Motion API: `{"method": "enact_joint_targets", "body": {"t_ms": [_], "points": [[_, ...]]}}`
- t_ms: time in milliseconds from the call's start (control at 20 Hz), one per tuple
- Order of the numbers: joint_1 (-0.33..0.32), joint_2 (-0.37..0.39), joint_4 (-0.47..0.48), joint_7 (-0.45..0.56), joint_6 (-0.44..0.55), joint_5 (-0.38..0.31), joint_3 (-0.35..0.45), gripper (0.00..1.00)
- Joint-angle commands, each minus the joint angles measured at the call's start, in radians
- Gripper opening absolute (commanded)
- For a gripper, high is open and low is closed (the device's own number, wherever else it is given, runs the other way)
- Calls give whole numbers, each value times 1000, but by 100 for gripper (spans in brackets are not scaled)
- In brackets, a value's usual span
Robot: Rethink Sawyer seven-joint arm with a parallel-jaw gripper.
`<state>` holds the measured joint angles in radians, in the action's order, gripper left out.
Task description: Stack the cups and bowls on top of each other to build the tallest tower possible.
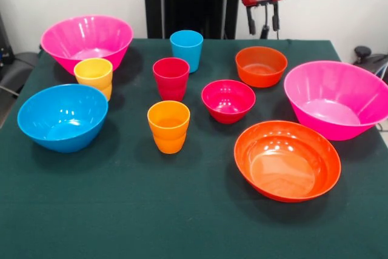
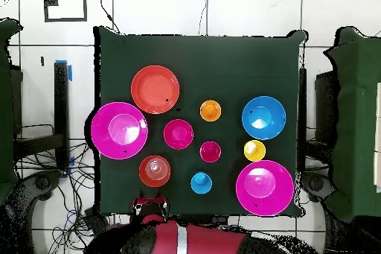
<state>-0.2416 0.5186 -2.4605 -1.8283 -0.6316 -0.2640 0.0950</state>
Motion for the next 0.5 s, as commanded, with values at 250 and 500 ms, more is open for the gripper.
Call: {"method": "enact_joint_targets", "body": {"t_ms": [250,500], "points": [[234,-61,165,39,243,19,-196,100],[171,-182,287,3,204,-73,-212,100]]}}
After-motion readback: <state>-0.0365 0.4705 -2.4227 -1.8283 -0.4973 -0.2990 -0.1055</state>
